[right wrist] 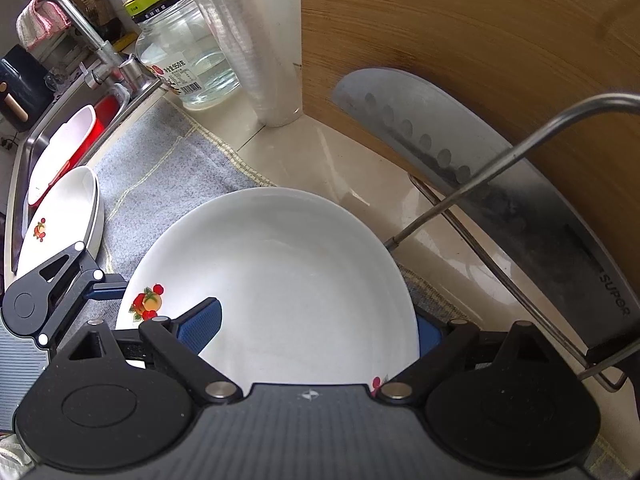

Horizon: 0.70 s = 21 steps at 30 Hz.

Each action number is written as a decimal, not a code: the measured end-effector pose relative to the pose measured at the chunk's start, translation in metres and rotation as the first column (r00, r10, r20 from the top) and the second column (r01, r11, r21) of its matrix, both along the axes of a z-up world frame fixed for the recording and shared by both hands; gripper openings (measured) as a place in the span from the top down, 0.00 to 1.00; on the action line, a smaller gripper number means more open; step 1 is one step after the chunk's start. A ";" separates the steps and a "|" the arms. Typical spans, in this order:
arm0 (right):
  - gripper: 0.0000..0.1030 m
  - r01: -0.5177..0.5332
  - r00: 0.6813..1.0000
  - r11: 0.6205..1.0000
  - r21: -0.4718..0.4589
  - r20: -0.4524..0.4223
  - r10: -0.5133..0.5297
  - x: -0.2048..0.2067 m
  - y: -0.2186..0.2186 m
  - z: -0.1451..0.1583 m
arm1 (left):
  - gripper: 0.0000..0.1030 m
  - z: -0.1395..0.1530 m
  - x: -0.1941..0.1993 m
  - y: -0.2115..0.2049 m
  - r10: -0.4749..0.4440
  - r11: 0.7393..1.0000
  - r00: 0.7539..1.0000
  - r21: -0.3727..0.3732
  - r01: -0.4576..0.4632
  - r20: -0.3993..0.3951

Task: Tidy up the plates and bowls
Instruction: 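Lift the shallow floral plate with the right gripper toward the plate stack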

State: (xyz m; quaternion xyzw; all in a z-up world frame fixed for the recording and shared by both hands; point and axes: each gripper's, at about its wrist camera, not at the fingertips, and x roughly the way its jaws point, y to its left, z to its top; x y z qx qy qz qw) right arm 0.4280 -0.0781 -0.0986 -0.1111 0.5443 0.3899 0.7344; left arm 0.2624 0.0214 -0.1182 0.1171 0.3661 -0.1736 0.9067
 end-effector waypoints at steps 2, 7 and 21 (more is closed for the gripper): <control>0.05 -0.002 1.000 1.000 0.001 0.002 0.002 -0.002 0.000 0.002 | 0.03 0.002 -0.002 0.001 0.003 1.000 1.000 0.000 -0.003 0.001; 0.05 -0.005 1.000 1.000 0.010 0.007 0.005 -0.008 0.001 0.009 | 0.03 0.008 -0.009 0.002 0.009 1.000 1.000 0.004 -0.009 0.006; 0.05 -0.017 0.999 0.999 0.030 0.038 0.016 -0.040 0.001 0.034 | 0.03 0.031 -0.038 0.002 0.024 1.000 1.000 0.000 -0.024 0.009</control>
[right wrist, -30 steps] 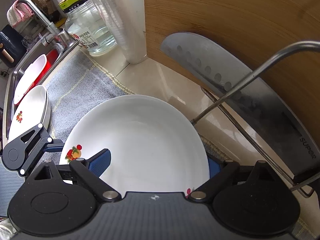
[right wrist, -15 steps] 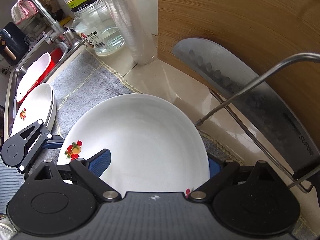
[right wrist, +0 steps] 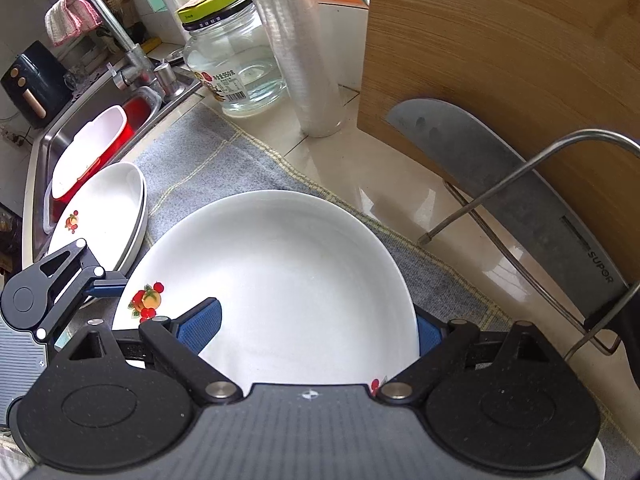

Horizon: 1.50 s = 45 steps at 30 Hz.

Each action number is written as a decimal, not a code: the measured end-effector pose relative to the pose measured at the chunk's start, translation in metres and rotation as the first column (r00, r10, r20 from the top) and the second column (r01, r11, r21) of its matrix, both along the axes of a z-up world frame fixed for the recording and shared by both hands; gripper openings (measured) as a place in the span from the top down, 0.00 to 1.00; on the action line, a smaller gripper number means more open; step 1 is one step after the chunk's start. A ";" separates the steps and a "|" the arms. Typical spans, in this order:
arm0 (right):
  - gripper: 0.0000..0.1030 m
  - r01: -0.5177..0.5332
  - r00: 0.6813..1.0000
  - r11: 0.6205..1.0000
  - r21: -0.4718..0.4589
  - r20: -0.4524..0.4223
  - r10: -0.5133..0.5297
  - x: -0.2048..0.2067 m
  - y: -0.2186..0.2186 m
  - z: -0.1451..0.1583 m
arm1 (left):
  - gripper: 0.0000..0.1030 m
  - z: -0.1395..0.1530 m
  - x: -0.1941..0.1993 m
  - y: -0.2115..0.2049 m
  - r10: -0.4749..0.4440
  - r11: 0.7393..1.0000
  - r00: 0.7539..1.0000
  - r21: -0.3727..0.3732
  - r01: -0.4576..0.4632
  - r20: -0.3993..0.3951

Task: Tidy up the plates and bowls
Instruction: 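Lift the shallow floral plate with the right gripper toward the plate stack, then lower the shallow floral plate onto the plate stack with the right gripper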

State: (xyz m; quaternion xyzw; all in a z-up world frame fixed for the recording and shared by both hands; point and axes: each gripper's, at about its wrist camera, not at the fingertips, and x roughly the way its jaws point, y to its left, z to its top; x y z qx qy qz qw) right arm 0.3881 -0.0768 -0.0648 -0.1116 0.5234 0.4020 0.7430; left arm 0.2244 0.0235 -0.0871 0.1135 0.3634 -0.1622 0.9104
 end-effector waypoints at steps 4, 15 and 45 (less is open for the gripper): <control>0.05 -0.006 1.000 1.000 0.000 0.009 0.006 -0.012 0.002 0.006 | 0.03 0.006 -0.012 0.000 0.006 1.000 1.000 0.002 -0.006 0.002; 0.05 -0.025 0.999 1.000 0.009 0.028 0.025 -0.048 0.015 0.022 | 0.03 0.021 -0.044 0.011 0.036 0.999 0.999 -0.002 -0.036 0.008; 0.05 -0.192 0.981 0.980 0.041 0.040 0.191 -0.104 0.140 0.040 | 0.03 0.041 -0.108 0.096 0.203 0.979 0.979 0.014 -0.203 0.011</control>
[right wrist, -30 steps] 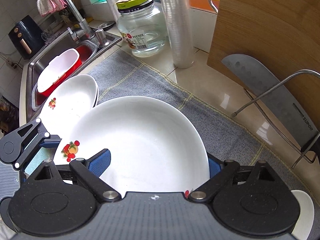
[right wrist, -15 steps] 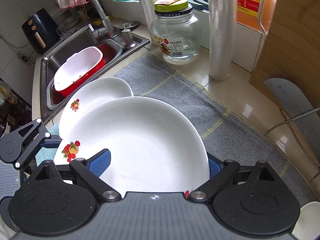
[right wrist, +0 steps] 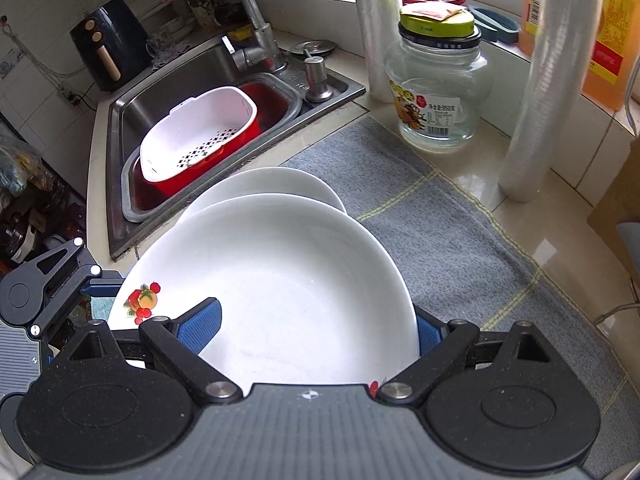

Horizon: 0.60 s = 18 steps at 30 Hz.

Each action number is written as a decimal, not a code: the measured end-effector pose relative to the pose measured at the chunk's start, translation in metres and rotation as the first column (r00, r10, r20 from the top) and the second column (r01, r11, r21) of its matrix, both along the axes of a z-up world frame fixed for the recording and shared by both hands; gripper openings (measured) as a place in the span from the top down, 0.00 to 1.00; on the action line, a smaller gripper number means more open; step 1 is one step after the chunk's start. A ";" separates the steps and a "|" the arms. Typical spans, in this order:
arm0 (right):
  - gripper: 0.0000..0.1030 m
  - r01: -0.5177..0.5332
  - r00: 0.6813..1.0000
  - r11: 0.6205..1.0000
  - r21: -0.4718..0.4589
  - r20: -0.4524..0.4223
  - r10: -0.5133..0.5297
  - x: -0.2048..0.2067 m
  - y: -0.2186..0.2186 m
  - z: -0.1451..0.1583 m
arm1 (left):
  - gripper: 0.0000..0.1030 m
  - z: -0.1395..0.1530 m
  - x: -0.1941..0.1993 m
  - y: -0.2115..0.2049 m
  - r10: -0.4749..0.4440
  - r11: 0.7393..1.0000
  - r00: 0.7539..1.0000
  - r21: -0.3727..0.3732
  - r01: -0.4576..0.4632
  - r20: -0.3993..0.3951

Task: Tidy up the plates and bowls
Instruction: 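Lower the shallow floral plate onto the plate stack with the right gripper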

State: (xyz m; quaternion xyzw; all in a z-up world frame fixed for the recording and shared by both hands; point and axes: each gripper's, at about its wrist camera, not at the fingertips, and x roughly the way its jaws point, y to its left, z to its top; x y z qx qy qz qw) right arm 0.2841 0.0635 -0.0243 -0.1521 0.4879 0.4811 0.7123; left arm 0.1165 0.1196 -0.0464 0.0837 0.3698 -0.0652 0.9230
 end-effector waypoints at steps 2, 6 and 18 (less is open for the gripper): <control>0.05 -0.006 1.000 1.000 0.000 0.000 0.006 -0.003 0.009 -0.001 | 0.03 0.000 -0.002 0.006 0.009 1.000 1.000 -0.002 -0.009 -0.003; 0.05 -0.017 1.000 1.000 -0.002 -0.003 0.017 -0.006 0.026 -0.003 | 0.03 -0.002 -0.005 0.019 0.018 1.000 1.000 0.000 -0.018 -0.009; 0.05 -0.035 0.999 0.999 -0.023 -0.030 0.034 -0.006 0.064 -0.020 | 0.03 -0.012 -0.008 0.049 0.036 0.999 0.998 -0.019 -0.037 -0.053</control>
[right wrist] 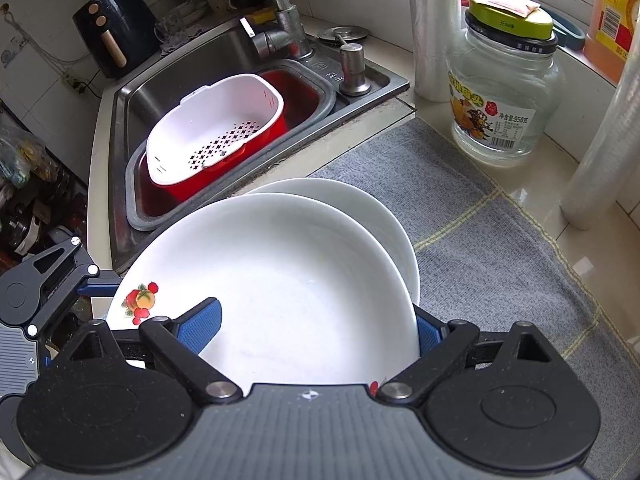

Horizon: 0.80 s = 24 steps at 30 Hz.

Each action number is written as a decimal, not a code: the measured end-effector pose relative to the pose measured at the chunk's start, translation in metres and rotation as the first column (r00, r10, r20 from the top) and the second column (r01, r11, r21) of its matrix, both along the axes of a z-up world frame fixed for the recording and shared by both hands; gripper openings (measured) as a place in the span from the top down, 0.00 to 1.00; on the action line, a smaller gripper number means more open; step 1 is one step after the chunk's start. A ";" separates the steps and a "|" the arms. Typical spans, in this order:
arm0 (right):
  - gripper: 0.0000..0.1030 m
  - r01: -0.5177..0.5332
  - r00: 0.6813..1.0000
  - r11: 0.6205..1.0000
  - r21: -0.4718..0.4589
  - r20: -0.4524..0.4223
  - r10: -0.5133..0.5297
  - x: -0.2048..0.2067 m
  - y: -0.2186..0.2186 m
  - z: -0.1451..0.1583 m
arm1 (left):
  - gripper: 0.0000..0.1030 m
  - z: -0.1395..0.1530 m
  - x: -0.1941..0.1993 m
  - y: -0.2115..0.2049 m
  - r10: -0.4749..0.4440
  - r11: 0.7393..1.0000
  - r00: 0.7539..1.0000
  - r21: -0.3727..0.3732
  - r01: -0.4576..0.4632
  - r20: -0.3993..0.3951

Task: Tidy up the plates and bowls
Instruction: 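Lower the shallow floral plate onto the plate stack with the right gripper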

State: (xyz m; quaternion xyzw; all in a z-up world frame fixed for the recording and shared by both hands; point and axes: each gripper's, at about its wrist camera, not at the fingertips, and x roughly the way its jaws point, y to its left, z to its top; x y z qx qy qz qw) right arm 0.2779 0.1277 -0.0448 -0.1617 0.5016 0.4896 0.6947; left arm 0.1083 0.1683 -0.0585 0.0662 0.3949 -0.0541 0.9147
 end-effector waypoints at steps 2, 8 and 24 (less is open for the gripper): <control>0.05 0.000 1.000 1.000 -0.004 -0.006 0.000 0.001 0.003 -0.003 | 0.03 -0.002 0.000 0.003 -0.001 1.000 1.000 -0.009 0.001 -0.011; 0.05 0.002 1.000 1.000 -0.020 -0.013 -0.002 0.005 0.010 -0.011 | 0.03 -0.005 0.004 0.009 -0.002 0.999 0.999 -0.032 0.001 -0.033; 0.05 -0.028 1.000 0.999 -0.047 -0.002 0.028 0.007 0.024 -0.019 | 0.03 -0.008 0.009 0.016 0.025 0.997 0.997 -0.070 -0.030 -0.069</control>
